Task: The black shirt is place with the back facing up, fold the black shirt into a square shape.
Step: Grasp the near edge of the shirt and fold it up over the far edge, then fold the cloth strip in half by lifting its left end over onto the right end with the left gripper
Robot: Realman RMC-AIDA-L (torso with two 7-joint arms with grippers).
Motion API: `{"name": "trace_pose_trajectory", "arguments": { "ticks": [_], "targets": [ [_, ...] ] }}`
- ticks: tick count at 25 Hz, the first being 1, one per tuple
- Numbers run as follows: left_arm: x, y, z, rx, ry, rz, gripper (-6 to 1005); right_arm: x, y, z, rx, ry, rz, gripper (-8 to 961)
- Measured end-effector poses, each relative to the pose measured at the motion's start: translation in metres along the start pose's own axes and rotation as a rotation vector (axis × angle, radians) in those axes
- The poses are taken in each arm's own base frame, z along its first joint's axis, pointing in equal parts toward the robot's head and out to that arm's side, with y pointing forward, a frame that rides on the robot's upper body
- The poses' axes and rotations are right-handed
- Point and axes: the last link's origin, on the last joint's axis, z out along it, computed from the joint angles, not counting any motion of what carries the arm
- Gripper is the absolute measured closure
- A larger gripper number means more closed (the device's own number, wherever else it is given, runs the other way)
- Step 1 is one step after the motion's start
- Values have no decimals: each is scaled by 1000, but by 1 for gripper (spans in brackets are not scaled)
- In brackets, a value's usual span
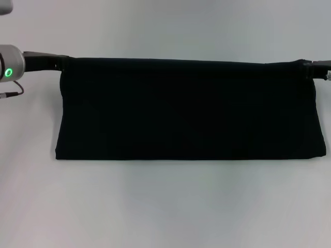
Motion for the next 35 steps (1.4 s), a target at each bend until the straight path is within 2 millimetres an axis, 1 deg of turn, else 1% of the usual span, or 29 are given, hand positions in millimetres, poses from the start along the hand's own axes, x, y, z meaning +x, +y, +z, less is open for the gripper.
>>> {"name": "trace_pose_trajectory", "arguments": {
  "ticks": [11,26,32,35],
  "targets": [
    [-10,7,13,43,-3,19,997,4,6,6,33,10,-25,925],
    [-10,13,19,70,10,40,986,6,12,9,26,22,-53,924],
    [-11,7,19,134,35,-15,953,5,6,6,44,14,-57,708],
    [-15,1,18,184,54,-43,937,5,3,4,47,11,-54,628]
  ]
}}
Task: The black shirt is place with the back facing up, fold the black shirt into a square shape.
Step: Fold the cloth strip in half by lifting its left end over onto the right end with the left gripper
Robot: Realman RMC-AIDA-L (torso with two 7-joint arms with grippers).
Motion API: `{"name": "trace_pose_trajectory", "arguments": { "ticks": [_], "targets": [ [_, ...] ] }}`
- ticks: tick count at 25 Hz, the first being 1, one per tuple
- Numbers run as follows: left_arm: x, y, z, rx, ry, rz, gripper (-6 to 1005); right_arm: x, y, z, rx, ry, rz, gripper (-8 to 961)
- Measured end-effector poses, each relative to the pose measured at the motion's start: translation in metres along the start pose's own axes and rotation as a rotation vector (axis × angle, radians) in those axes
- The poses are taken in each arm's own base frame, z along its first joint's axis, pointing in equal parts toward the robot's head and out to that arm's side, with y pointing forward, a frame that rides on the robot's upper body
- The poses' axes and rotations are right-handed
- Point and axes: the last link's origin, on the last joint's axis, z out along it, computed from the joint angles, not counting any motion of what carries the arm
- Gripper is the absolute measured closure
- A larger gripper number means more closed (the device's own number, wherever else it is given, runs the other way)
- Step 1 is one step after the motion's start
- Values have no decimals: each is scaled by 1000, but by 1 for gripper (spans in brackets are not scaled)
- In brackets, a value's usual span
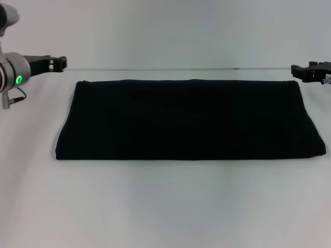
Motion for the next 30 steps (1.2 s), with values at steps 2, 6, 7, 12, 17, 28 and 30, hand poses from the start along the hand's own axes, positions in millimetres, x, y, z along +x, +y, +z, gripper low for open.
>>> {"name": "trace_pose_trajectory", "arguments": {
  "ticks": [2,6,7,12,17,28,30],
  "targets": [
    [-2,-4,-1,20,9,-17,858,1,-1,-1,-4,-1,6,574],
    [-6,-14,-7,0,-4,-94,660,3,-7,-10,-50,-4,62,461],
    [-8,-16,-11,-31,-19,-122,580,4,-9,-14,-73,-4,85,427],
    [-15,-15,-41,-264,-122,-206,310,10,-17,-39,-194,0,181,327],
    [-22,-9,-73,-468,-181,-241,147,24,-17,-66,-346,18,252,326],
    [-55,-18,-99,-534,-257,-296,88,47,-43,-102,-398,101,350,334],
    [-61,-19,-101,-528,-263,-304,88,50,-47,-104,-383,115,359,335]
  ]
}}
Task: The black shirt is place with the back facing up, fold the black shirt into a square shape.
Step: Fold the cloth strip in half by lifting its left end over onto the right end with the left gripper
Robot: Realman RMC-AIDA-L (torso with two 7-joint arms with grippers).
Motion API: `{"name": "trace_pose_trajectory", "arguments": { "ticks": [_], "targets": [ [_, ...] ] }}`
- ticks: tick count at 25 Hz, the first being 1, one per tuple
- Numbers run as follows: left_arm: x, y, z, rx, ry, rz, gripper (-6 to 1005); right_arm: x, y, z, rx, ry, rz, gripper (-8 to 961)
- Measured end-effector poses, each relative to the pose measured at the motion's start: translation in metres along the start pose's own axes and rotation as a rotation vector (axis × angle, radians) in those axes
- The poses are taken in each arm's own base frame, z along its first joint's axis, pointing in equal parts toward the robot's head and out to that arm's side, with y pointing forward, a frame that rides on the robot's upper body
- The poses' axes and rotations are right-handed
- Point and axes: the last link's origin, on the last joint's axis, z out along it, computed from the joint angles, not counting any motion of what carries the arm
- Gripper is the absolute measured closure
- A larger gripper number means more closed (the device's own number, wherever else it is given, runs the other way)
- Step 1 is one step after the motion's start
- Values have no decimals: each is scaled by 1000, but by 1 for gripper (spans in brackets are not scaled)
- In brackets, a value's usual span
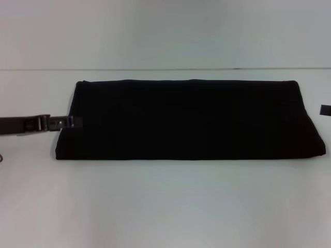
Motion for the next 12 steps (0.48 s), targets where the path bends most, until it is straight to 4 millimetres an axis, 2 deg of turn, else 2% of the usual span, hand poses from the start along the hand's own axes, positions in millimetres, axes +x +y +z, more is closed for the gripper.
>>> {"name": "trace_pose_trajectory", "arguments": {
  "ticks": [5,12],
  "targets": [
    [-11,-6,-2,20,-2,-11,89,1,-7,-2,50,39,15,337],
    [-24,-18,2,87,-22,-31,92,1,-8,6,82,56,13,339]
  ]
}}
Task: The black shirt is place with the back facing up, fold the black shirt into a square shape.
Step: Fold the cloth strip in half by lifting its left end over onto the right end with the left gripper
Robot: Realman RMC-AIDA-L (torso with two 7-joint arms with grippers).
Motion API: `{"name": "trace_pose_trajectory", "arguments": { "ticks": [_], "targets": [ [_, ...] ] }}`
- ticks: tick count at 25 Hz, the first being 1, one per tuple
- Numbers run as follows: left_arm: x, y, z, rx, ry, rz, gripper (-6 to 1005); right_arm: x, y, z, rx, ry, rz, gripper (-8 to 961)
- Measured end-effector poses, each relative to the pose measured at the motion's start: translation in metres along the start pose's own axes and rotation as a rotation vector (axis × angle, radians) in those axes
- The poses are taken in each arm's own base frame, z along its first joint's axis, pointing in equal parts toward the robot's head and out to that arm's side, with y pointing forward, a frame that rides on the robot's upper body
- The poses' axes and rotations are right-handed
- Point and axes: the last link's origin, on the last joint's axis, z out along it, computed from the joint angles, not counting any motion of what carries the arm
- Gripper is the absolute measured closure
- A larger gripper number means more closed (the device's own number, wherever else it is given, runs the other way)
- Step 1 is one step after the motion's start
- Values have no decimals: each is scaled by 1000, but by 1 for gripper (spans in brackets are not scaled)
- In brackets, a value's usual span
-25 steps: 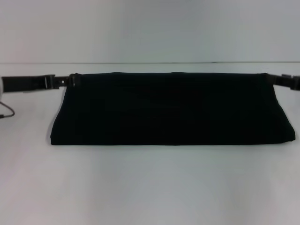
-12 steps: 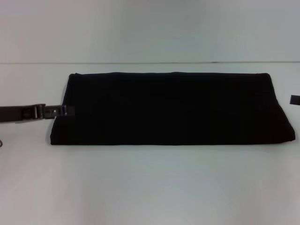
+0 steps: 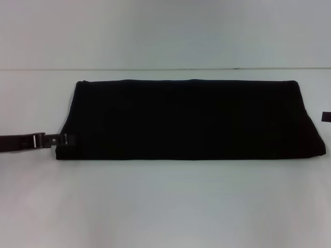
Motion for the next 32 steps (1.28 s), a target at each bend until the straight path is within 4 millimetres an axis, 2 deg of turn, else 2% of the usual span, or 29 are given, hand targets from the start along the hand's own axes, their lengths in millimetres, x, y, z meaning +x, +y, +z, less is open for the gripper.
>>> {"name": "trace_pose_trajectory", "arguments": {
  "ticks": [9,16,26,32],
  "targets": [
    [-3,-8,15,83,-32,25,94,3,2,5,1,6,9,342],
    [-1,-2,25,91,-54,66,93,3,2,6,3,4,11,342],
    [0,2,27,81,-71,90,111,11,3,11,17,48,-4,343],
    [3,2,27,81,-70,102,278,17,6,19,18,80,-9,343]
  ]
}}
